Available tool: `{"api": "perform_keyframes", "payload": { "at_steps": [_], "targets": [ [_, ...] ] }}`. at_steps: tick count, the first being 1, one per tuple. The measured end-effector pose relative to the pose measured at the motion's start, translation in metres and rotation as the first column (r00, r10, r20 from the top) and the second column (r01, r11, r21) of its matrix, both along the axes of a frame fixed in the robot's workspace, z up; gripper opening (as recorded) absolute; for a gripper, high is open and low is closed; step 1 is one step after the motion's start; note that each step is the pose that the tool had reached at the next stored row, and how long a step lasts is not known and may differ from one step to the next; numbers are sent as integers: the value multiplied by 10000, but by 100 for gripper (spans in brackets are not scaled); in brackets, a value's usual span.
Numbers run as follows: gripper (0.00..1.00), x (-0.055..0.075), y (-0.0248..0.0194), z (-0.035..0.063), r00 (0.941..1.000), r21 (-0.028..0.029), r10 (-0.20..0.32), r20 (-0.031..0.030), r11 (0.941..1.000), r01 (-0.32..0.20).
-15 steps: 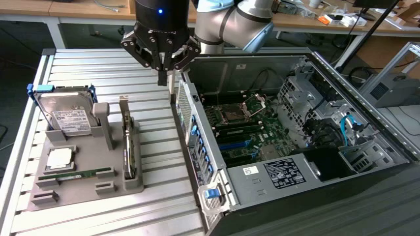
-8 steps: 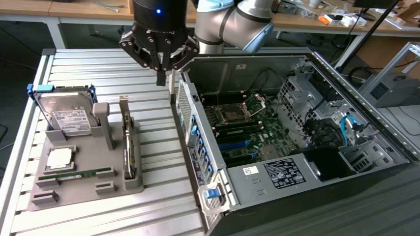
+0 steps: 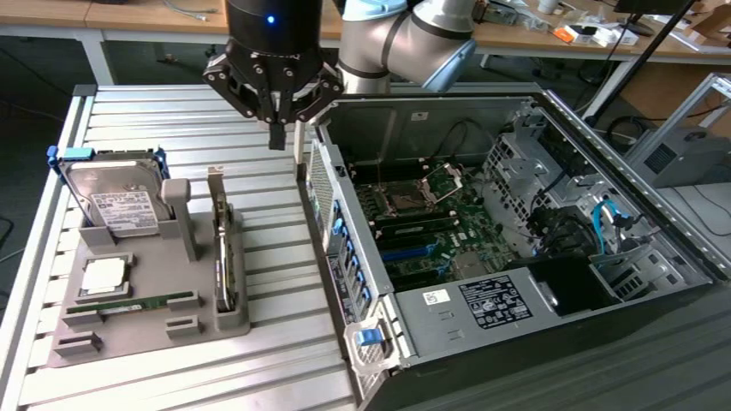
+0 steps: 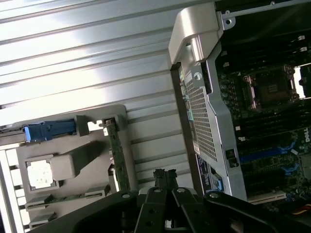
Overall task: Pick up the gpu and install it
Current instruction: 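Reach for the gpu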
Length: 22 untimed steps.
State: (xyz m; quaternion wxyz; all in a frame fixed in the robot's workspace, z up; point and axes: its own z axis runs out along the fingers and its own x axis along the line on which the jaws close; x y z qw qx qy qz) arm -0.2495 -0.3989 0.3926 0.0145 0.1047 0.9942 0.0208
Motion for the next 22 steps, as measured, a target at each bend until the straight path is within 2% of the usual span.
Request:
{"api": "perform_keyframes", "payload": {
  "at_steps": [22],
  "targets": [
    [11, -74, 0, -3, 10000, 0, 0, 0, 10000, 0]
  ]
}}
